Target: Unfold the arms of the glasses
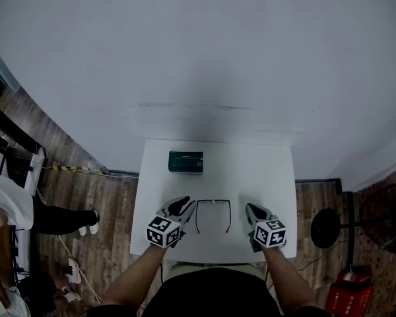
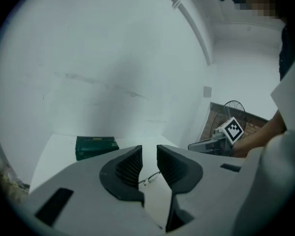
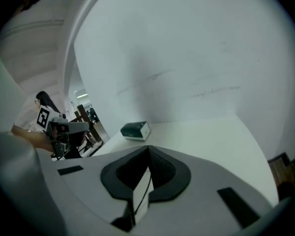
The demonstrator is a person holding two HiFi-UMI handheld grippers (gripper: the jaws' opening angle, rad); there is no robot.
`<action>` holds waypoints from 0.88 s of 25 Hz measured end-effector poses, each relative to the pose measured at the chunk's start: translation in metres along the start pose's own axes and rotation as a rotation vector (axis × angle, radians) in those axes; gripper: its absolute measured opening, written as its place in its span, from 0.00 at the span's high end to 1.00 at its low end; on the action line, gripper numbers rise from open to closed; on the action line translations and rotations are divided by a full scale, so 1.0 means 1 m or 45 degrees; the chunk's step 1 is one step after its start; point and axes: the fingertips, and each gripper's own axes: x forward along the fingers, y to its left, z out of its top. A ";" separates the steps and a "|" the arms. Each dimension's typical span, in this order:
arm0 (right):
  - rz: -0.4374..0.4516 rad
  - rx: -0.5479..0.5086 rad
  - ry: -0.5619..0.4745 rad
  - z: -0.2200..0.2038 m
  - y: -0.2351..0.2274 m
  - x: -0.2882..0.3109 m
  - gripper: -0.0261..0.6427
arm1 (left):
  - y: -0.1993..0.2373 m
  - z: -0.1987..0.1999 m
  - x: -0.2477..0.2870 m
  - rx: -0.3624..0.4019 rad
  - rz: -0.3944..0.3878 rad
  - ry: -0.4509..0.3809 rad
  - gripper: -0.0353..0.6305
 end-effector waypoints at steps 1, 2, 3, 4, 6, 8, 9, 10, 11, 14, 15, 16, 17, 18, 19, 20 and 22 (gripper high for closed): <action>0.012 -0.025 -0.076 0.012 0.007 -0.011 0.96 | -0.004 0.010 -0.009 0.016 0.011 -0.059 0.83; 0.023 -0.053 -0.143 0.023 0.013 -0.023 0.96 | -0.008 0.020 -0.019 0.030 0.025 -0.117 0.89; 0.035 -0.084 -0.199 0.032 0.020 -0.034 0.96 | -0.012 0.028 -0.028 0.043 0.037 -0.168 0.91; 0.048 -0.116 -0.247 0.041 0.026 -0.044 0.96 | -0.017 0.036 -0.037 0.059 0.045 -0.209 0.93; 0.063 -0.184 -0.323 0.057 0.037 -0.061 0.96 | -0.027 0.047 -0.051 0.103 0.047 -0.265 0.94; 0.060 -0.260 -0.378 0.073 0.045 -0.077 0.96 | -0.039 0.058 -0.060 0.146 0.039 -0.305 0.94; 0.058 -0.299 -0.402 0.081 0.050 -0.084 0.96 | -0.044 0.064 -0.065 0.161 0.031 -0.327 0.94; 0.059 -0.337 -0.427 0.090 0.056 -0.091 0.96 | -0.050 0.070 -0.070 0.171 0.018 -0.350 0.94; 0.067 -0.371 -0.455 0.098 0.064 -0.098 0.96 | -0.056 0.077 -0.075 0.176 0.001 -0.375 0.94; 0.103 -0.447 -0.547 0.125 0.090 -0.120 0.96 | -0.074 0.104 -0.090 0.177 -0.059 -0.445 0.94; 0.114 -0.469 -0.574 0.133 0.099 -0.127 0.96 | -0.080 0.114 -0.095 0.191 -0.081 -0.469 0.94; 0.126 -0.486 -0.598 0.140 0.108 -0.132 0.96 | -0.087 0.124 -0.100 0.214 -0.106 -0.495 0.94; 0.140 -0.497 -0.619 0.147 0.116 -0.137 0.96 | -0.093 0.135 -0.105 0.240 -0.132 -0.523 0.94; 0.151 -0.503 -0.637 0.153 0.124 -0.141 0.96 | -0.099 0.145 -0.111 0.266 -0.156 -0.551 0.94; 0.156 -0.507 -0.654 0.159 0.131 -0.145 0.96 | -0.103 0.154 -0.115 0.290 -0.174 -0.575 0.94; 0.154 -0.512 -0.669 0.164 0.137 -0.149 0.96 | -0.107 0.162 -0.119 0.316 -0.182 -0.591 0.94; 0.142 -0.529 -0.699 0.174 0.147 -0.156 0.96 | -0.110 0.172 -0.124 0.361 -0.185 -0.601 0.94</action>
